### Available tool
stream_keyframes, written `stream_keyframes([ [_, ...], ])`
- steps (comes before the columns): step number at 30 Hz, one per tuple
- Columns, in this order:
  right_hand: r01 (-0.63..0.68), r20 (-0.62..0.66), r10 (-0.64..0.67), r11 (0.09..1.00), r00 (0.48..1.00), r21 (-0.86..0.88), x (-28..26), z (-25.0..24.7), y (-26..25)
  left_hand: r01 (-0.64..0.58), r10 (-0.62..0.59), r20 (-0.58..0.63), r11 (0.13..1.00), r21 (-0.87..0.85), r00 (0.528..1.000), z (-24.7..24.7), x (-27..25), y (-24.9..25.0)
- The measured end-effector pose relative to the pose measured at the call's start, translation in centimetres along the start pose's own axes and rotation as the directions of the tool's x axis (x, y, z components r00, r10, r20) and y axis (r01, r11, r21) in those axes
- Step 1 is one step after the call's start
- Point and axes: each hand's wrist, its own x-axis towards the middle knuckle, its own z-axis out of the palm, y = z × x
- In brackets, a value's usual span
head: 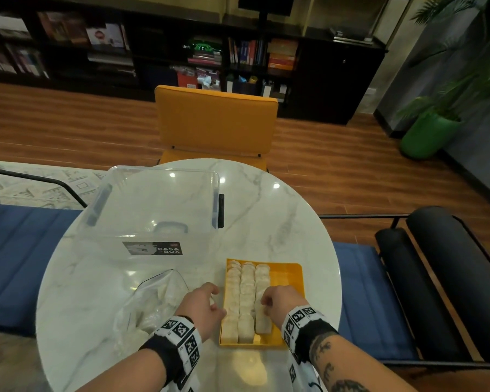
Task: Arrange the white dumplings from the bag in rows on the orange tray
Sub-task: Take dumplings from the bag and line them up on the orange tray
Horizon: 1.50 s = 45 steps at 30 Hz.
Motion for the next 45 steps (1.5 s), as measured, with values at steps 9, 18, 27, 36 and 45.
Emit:
stream_keyframes([
  [9, 0.103, -0.183, -0.026, 0.9, 0.983, 0.424, -2.9, -1.4, -1.3, -0.114, 0.145, 0.082, 0.946, -0.303, 0.986, -1.3, -0.6, 2.4],
  [18, 0.215, -0.28, 0.022, 0.582, 0.96, 0.784, -6.0, -2.1, -5.4, -0.099, 0.322, 0.238, 0.757, -0.646, 0.916, -1.5, -1.6, 5.6],
  [27, 0.289, -0.369, -0.028, 0.676, 0.929, 0.677, -6.2, -5.1, -4.2, -0.133, 0.255, 0.055, 0.661, -0.738, 0.965, -2.7, -2.0, 5.3],
  [36, 0.37, -0.417, -0.061, 0.589, 0.907, 0.718, -6.7, -7.5, -4.2, -0.146, 0.268, 0.023, 0.591, -0.793, 0.963, -3.3, -2.4, 5.7],
  [45, 0.329, -0.4, -0.11, 0.778, 0.91, 0.535, -6.8, -7.8, -3.6, -0.201, 0.28, 0.0, 0.687, -0.699, 0.96, -2.2, -1.6, 5.9],
])
